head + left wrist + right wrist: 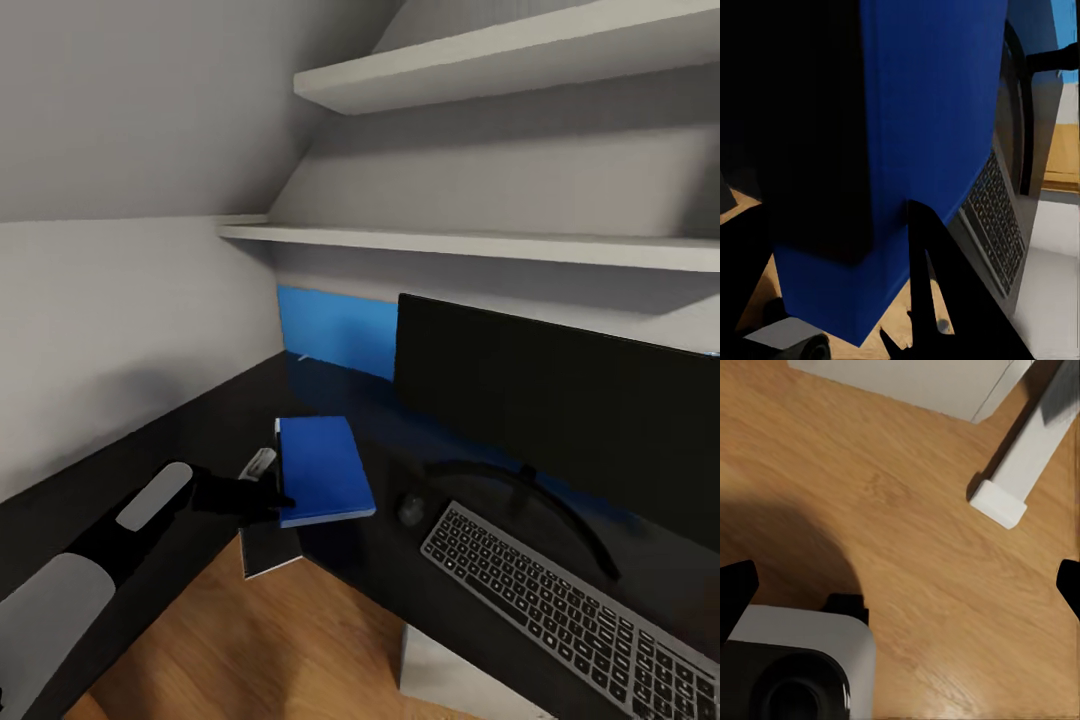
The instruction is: In the bedroom, organize the workspace by keeping the computer under the desk, ensuring the monitor is on the desk, placing the keyboard on the desk next to the monitor, placing the mouse on the desk next to the keyboard, moving the folder from the swivel chair onto the desk next to the mouse, stacking the notebook on top of the folder with the pen on top of the notebook, and positioning the swivel chair next to the desk.
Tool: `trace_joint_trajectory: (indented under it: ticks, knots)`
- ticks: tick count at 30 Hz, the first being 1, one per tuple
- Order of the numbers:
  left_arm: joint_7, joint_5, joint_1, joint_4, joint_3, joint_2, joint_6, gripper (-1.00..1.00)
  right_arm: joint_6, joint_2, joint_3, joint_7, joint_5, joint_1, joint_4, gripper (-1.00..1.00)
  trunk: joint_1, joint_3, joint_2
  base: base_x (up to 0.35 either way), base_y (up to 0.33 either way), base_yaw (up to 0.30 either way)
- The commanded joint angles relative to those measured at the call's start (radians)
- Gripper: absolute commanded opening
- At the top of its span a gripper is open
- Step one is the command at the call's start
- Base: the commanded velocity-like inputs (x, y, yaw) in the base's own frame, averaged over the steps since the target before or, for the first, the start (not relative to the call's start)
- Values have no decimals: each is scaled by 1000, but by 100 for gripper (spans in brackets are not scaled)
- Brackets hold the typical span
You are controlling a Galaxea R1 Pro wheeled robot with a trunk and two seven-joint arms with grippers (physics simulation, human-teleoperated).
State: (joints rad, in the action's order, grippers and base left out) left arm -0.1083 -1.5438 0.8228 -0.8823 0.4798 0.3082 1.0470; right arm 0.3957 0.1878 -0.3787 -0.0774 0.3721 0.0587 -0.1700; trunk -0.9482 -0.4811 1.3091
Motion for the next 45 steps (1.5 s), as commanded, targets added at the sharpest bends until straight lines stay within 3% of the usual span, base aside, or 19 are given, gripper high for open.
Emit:
trace_joint_trajectory:
  ticks: [1,8,9,10,12,14,17,21,28,35,45]
  knots:
    - [5,-15,-11,-2,4,14,0,-100,4,1,-4,-7,9,-1,1,100,0,-1,1,0,0,-300]
    - [102,2,-24,1,23,94,0,-100,5,3,-3,-8,7,-3,1,100,0,2,1,0,0,-300]
    - [134,25,-20,2,25,104,0,-100,5,4,-3,-8,7,-3,1,100,0,3,1,0,0,-300]
    - [186,74,-11,7,27,113,0,-100,6,4,-3,-8,7,-3,1,100,0,3,1,0,0,-300]
    - [235,123,-5,27,28,115,0,-100,12,4,-3,-9,7,-4,1,100,0,4,1,0,0,-300]
    - [259,152,-5,39,30,115,0,-100,15,4,-3,-9,7,-4,1,100,0,5,1,0,0,-289]
    - [288,235,-8,54,31,112,0,-100,18,5,-3,-9,7,-4,19,100,0,5,1,0,0,-161]
    - [301,281,-28,57,25,109,0,-100,20,2,-3,-8,8,-5,39,100,0,5,1,0,0,-53]
    - [304,304,-42,59,23,103,0,-100,22,2,-2,-7,14,-5,47,100,0,5,1,13,20,-9]
    - [302,307,-43,69,23,101,0,-100,23,-5,-1,-7,15,-5,47,100,0,5,1,146,190,-3]
    - [300,306,-43,72,18,98,-33,-100,25,-4,-2,-7,11,-5,48,100,0,5,1,28,19,-209]
